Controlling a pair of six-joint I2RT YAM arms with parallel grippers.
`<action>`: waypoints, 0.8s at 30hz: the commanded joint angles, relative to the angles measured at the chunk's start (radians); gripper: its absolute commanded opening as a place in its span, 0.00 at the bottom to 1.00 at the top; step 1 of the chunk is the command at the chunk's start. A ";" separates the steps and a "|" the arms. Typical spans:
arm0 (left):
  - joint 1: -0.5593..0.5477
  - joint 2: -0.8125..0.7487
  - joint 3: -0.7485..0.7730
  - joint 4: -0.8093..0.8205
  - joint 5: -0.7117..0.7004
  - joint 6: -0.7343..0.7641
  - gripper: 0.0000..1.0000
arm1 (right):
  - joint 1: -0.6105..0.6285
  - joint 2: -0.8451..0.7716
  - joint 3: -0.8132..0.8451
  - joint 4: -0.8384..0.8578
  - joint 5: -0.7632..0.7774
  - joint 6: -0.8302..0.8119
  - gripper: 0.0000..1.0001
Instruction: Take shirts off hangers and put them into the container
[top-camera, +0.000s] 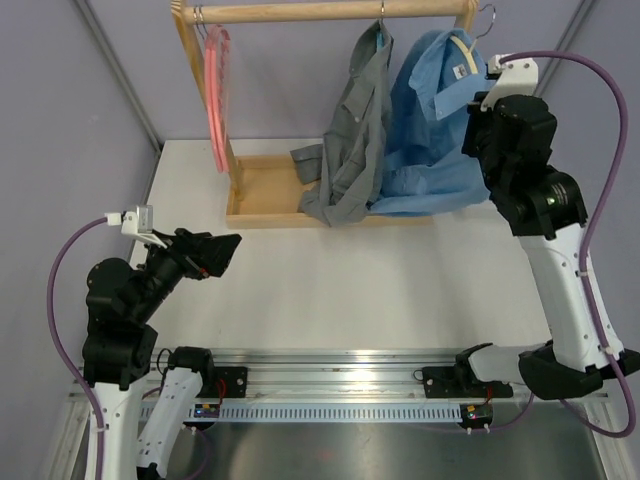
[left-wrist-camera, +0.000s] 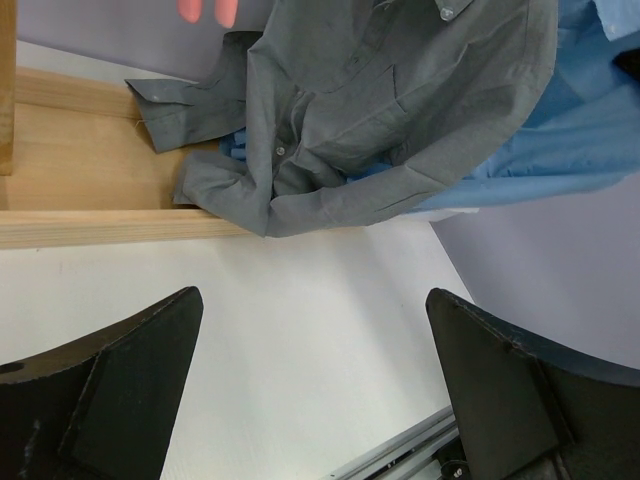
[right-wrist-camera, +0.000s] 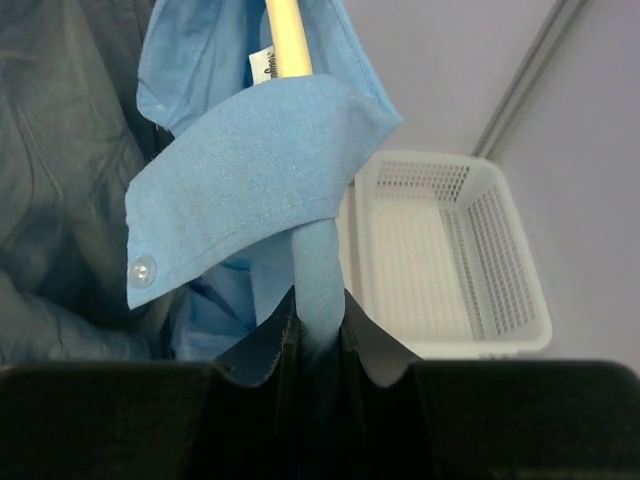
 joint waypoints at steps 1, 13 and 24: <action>-0.004 0.015 0.043 0.028 0.030 0.005 0.99 | -0.001 -0.108 0.120 -0.234 0.090 0.148 0.00; -0.004 0.076 0.152 0.005 0.012 0.033 0.99 | -0.001 -0.185 0.192 -0.688 -0.238 0.316 0.00; -0.004 0.147 0.220 0.029 0.073 -0.001 0.99 | -0.001 -0.392 0.201 -0.797 -0.694 0.343 0.00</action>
